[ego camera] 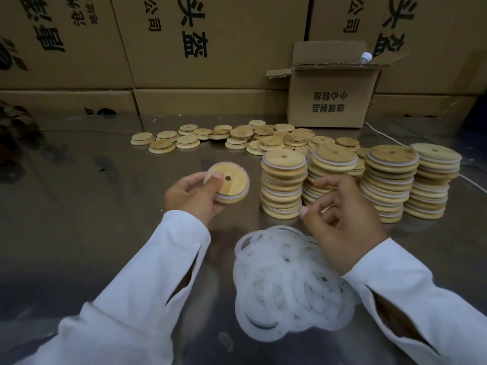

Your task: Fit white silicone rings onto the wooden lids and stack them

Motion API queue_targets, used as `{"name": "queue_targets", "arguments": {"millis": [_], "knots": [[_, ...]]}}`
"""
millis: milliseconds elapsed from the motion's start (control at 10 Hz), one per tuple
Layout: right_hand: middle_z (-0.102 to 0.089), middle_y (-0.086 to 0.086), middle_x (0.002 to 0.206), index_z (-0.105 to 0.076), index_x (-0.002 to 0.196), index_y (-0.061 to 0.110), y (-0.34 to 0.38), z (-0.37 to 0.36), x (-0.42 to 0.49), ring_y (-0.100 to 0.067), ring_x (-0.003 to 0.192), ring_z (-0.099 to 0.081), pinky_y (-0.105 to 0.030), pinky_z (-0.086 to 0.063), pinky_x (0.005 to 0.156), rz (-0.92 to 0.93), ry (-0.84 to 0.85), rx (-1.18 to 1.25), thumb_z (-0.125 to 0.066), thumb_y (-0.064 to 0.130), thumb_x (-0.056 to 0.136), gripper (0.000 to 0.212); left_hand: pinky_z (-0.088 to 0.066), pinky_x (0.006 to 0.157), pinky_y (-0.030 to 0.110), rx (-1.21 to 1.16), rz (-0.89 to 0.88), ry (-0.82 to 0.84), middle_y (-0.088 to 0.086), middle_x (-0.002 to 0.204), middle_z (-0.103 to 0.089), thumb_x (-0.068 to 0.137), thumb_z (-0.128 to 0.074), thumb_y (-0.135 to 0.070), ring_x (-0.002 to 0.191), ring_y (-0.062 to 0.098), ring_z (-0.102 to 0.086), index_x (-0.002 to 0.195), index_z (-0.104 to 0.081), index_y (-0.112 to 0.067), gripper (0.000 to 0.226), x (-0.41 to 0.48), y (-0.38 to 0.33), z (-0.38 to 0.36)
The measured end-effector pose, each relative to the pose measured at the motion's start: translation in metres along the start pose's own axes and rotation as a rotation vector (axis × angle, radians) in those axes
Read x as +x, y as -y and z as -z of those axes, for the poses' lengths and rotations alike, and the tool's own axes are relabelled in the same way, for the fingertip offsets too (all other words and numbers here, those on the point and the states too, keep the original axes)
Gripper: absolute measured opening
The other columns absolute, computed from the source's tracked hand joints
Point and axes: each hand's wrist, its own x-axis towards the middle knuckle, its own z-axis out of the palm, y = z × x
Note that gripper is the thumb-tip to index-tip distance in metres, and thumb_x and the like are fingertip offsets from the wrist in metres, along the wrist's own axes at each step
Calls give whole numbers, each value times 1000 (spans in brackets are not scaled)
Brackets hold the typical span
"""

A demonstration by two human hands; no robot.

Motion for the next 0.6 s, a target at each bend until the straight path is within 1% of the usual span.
{"name": "queue_targets", "arguments": {"millis": [100, 200, 300, 400, 500, 600], "knots": [[-58, 8, 64, -38, 97, 35, -2, 1, 0, -5, 62, -54, -14, -39, 56, 43, 35, -63, -64, 20, 80, 35, -58, 63, 34, 217, -43, -44, 19, 92, -65, 78, -71, -10, 76, 29, -64, 104, -61, -3, 28, 10, 11, 2], [-58, 7, 64, -41, 99, 31, -4, 3, 1, -3, 67, -54, -8, -37, 56, 37, 33, -54, -64, 19, 80, 33, -50, 64, 27, 480, -143, -19, 9, 79, -64, 77, -73, -19, 70, 23, -61, 92, -62, -15, 20, 13, 19, 3], [-57, 8, 63, -41, 100, 31, -7, 3, 1, -2, 67, -53, -8, -38, 57, 40, 45, -53, -64, 18, 80, 33, -38, 60, 23, 756, -279, 25, -4, 66, -56, 79, -69, -26, 71, 18, -58, 87, -57, -23, 15, 14, 26, 5], [-57, 7, 65, -40, 100, 33, -7, 2, 1, -2, 67, -54, -9, -39, 56, 30, 69, -69, -64, 19, 80, 34, -39, 75, 26, 936, -360, 94, -7, 71, -54, 82, -65, -28, 94, 23, -55, 100, -58, -18, 22, 14, 32, 8], [-57, 8, 67, -38, 100, 36, -10, 2, 1, -1, 69, -54, -11, -39, 54, 16, 113, -99, -63, 22, 81, 34, -41, 81, 28, 980, -434, 81, 1, 92, -58, 82, -65, -27, 99, 23, -54, 109, -58, -14, 30, 13, 30, 8], [-57, 7, 68, -37, 95, 40, -5, 3, 0, -2, 69, -54, -12, -39, 57, 2, 129, -95, -63, 22, 82, 34, -40, 71, 21, 773, -519, 84, -3, 87, -62, 83, -64, -22, 79, 9, -56, 86, -60, -19, 6, 6, 22, 5]]}}
